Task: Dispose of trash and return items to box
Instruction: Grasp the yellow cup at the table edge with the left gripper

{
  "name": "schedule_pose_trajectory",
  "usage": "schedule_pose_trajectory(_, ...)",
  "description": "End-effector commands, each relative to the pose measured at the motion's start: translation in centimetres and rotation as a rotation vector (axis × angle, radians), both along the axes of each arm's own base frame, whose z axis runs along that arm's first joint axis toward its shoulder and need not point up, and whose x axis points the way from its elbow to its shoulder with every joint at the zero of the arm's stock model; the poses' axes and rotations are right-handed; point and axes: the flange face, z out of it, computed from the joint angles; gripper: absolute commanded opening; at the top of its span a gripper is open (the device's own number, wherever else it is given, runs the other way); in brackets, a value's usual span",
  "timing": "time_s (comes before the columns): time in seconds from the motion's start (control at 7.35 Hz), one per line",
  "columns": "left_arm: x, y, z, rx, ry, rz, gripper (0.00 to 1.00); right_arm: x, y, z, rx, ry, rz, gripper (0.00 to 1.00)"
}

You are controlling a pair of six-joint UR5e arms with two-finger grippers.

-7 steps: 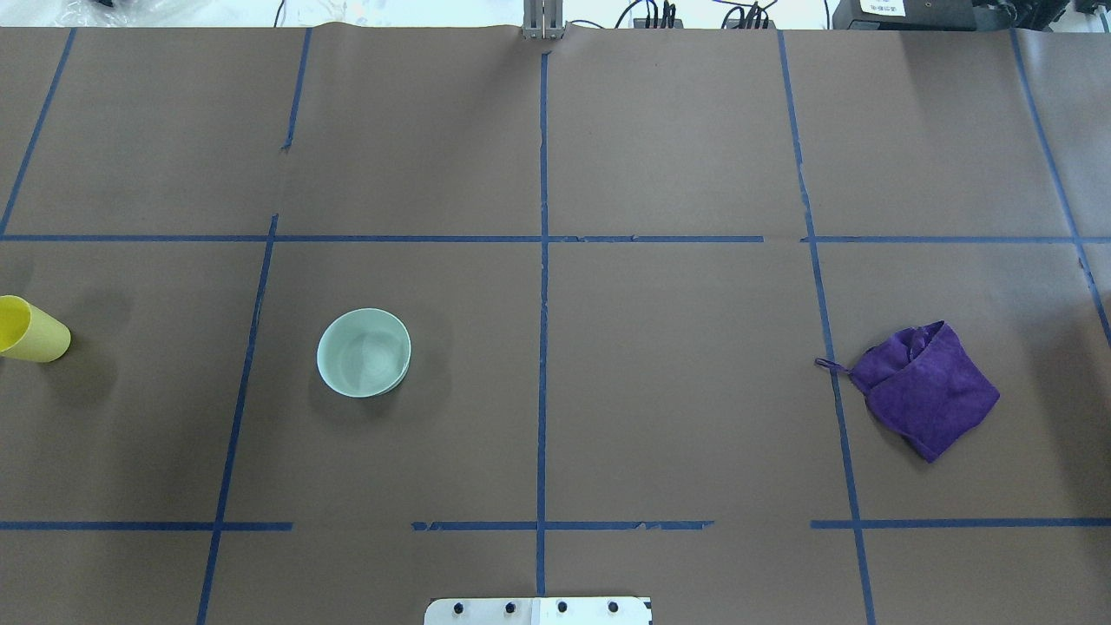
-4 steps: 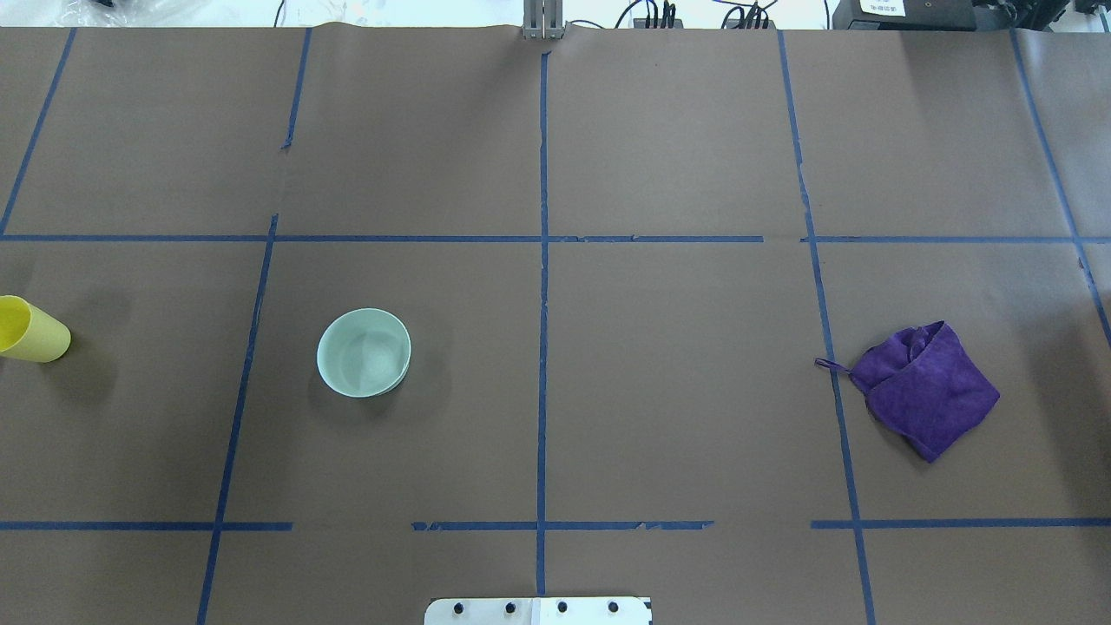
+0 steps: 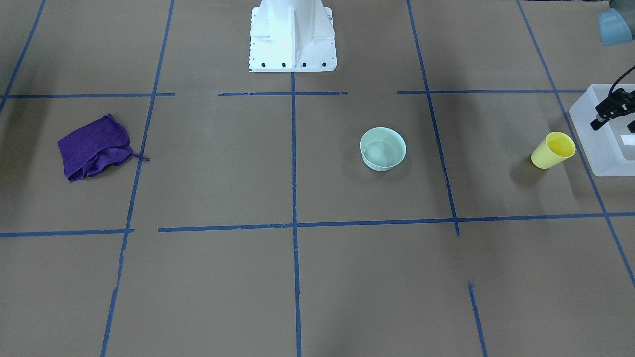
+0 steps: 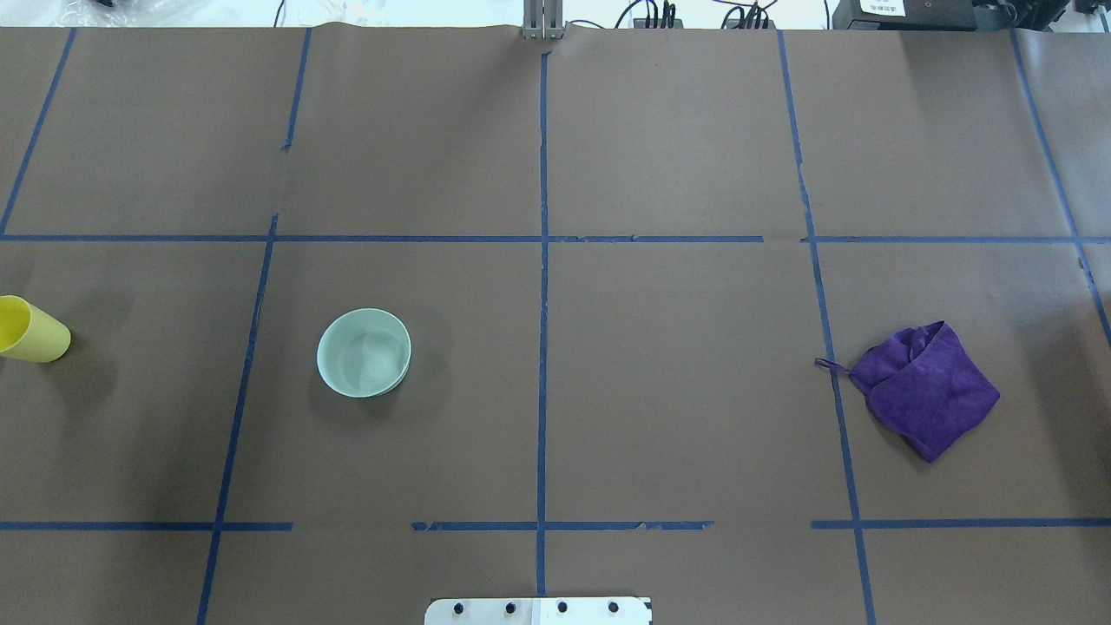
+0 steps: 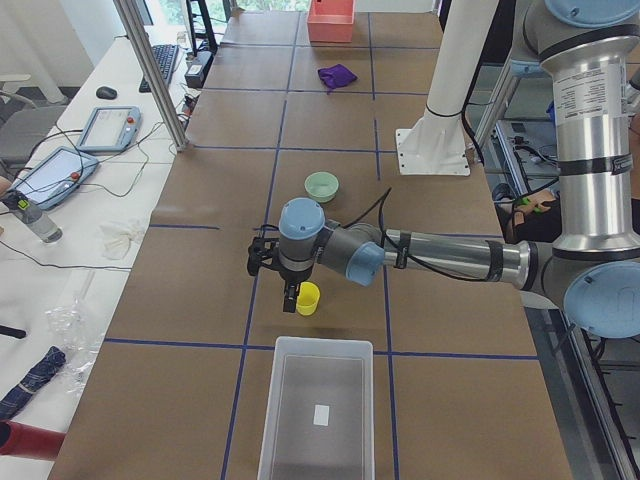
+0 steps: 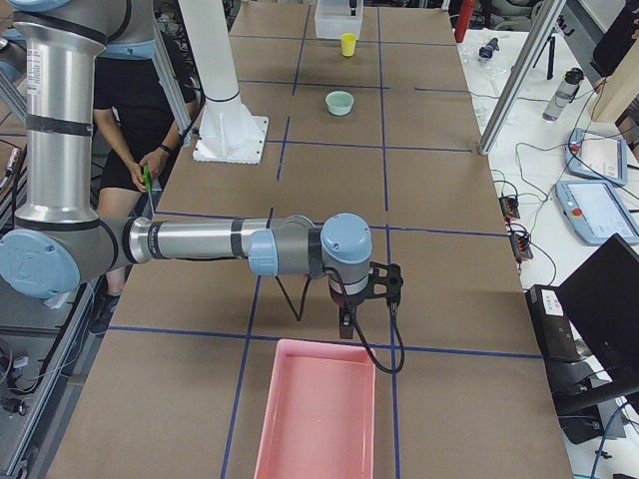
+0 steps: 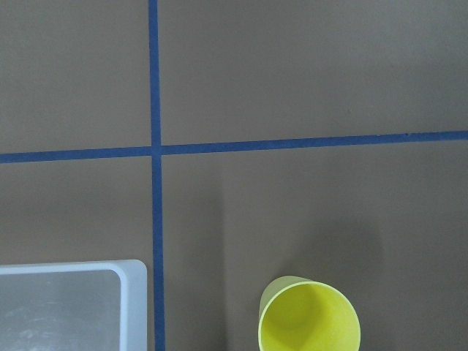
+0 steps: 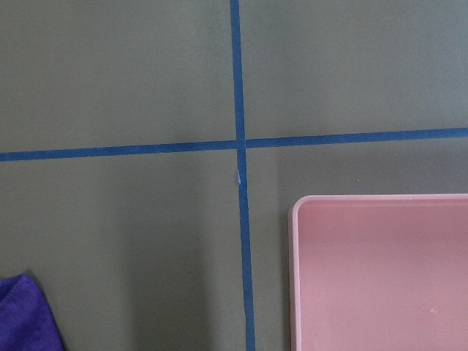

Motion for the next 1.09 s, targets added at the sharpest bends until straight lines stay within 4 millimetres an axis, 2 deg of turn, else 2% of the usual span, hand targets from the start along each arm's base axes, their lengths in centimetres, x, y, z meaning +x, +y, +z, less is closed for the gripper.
schedule_pose_trajectory(0.0,1.9,0.7,3.2,0.000,0.017,0.012,0.97,0.0,-0.2,-1.5,0.030,-0.001,-0.001,1.00)
schedule_pose_trajectory(0.27,3.6,0.8,4.2,-0.024,-0.009,0.021,0.96,0.0,-0.2,-1.9,0.038,0.001,-0.001,1.00)
schedule_pose_trajectory(0.54,4.4,-0.2,5.8,-0.015,-0.011,0.028,0.94,-0.1,-0.3,-2.0,0.041,-0.001,-0.002,1.00)
schedule_pose_trajectory(0.95,6.3,-0.7,5.7,-0.021,-0.002,0.038,0.92,-0.1,-0.3,-2.3,0.046,-0.001,-0.001,1.00)
